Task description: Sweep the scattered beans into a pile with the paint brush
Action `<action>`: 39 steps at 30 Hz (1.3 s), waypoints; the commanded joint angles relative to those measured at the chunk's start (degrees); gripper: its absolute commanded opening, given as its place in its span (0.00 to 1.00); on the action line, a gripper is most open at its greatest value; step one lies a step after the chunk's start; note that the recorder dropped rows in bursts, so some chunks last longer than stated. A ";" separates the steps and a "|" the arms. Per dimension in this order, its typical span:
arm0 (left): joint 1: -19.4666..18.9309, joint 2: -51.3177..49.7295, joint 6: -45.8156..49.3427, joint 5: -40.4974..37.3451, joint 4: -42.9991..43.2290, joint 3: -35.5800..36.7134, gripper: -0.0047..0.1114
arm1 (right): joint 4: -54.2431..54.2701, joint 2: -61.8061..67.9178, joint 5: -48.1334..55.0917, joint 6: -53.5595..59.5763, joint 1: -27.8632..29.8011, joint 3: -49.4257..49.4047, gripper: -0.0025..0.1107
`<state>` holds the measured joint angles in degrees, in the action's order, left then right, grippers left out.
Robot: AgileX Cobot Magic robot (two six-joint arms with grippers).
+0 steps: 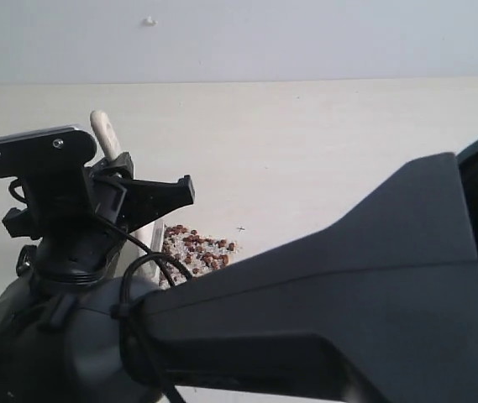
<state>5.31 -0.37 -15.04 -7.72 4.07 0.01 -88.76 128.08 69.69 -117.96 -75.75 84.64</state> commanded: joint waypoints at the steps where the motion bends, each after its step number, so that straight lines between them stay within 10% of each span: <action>1: -0.17 0.37 0.06 0.03 -0.23 -0.01 0.04 | -1.02 -3.88 -0.90 1.97 0.47 -0.39 0.02; 15: -0.17 0.37 0.06 0.03 -0.23 -0.01 0.04 | -1.36 -15.03 -27.59 33.37 1.51 -2.41 0.02; 25: -0.17 0.37 0.06 0.03 -0.23 -0.01 0.04 | 7.80 -31.41 -84.95 42.85 20.64 -20.99 0.02; 39: -0.17 0.37 0.06 0.03 -0.23 -0.01 0.04 | 36.65 -30.40 -99.99 76.67 24.62 -35.14 0.02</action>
<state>5.31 -0.37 -15.04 -7.72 4.07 0.01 -59.90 97.07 -28.98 -48.76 -51.51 50.75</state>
